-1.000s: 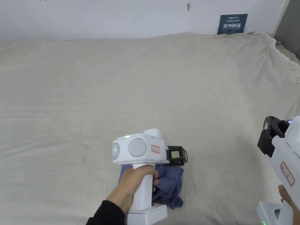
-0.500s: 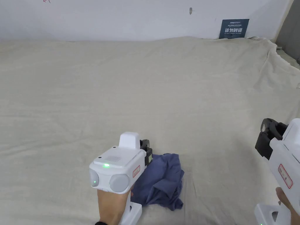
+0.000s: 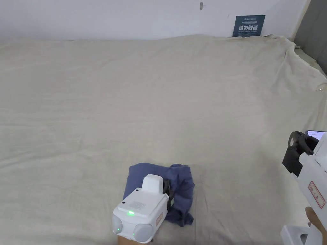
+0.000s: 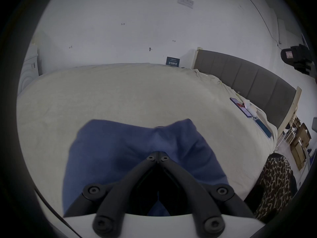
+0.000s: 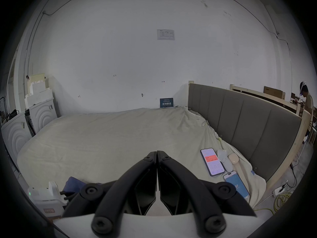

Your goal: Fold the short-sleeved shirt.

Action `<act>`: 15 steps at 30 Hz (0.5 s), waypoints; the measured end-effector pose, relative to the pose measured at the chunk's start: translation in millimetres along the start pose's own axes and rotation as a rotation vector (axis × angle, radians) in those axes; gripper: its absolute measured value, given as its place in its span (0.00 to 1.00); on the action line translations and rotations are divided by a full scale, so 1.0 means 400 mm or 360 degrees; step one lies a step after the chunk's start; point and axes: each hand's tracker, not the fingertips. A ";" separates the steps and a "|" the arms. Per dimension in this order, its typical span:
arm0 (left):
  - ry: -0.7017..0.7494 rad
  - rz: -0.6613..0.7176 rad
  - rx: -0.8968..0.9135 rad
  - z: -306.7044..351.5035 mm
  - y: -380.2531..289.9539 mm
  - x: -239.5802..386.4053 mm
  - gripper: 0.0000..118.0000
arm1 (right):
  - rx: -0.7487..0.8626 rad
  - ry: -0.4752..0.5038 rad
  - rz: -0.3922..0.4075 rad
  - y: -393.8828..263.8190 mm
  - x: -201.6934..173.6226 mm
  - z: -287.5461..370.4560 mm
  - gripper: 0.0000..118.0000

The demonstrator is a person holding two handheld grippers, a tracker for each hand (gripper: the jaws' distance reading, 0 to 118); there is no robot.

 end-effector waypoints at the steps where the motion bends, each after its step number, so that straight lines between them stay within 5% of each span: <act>1: -0.0009 -0.0014 0.0000 -0.006 -0.007 0.013 0.00 | -0.0004 -0.0003 -0.0001 -0.001 0.001 0.000 0.00; 15: -0.0062 -0.0064 -0.0021 -0.052 -0.024 0.136 0.00 | -0.0016 -0.0032 0.0001 0.000 0.022 -0.002 0.00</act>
